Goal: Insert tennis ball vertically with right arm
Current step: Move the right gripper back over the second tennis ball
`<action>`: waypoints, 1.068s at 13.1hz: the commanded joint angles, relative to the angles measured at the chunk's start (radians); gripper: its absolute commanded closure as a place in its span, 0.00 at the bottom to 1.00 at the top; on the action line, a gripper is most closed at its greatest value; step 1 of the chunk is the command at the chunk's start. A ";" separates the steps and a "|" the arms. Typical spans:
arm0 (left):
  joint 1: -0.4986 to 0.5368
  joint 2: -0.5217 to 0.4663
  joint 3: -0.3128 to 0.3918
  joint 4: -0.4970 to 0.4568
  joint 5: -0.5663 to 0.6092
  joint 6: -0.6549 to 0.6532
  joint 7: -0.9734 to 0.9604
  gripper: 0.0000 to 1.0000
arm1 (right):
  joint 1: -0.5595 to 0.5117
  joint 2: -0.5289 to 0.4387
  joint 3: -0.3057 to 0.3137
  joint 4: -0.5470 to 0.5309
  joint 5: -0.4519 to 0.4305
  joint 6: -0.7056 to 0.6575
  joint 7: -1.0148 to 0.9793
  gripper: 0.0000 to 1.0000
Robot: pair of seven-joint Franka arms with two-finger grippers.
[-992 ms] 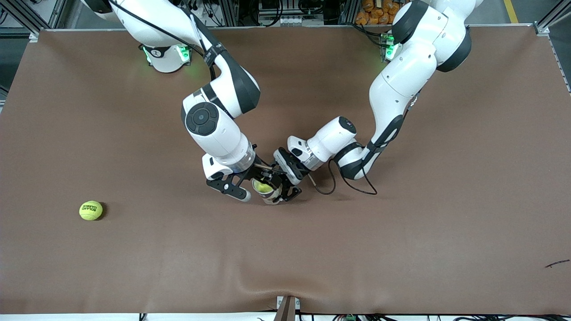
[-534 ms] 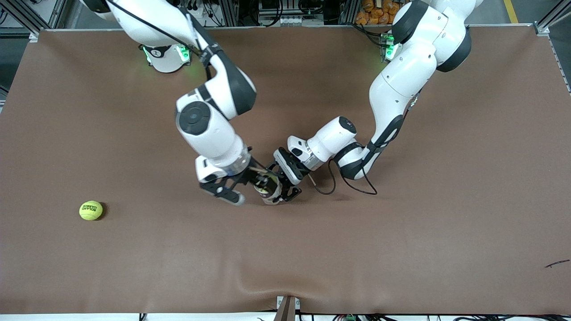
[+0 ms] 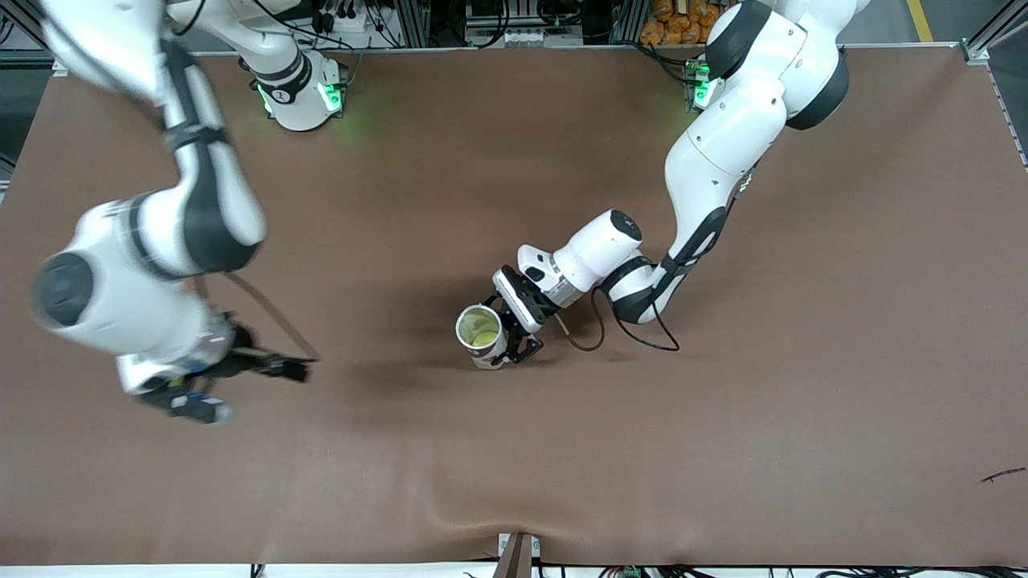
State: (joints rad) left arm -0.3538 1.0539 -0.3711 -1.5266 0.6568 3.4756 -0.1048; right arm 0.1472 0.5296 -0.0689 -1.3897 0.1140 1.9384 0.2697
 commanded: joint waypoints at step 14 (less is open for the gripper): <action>0.003 -0.005 0.009 0.000 0.044 0.016 -0.007 0.17 | -0.339 0.211 0.023 -0.042 -0.097 0.148 -0.818 0.00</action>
State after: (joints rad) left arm -0.3522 1.0539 -0.3691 -1.5269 0.6805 3.4758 -0.1048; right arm -0.1935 0.7196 -0.0596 -1.4386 0.0218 2.0686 -0.5550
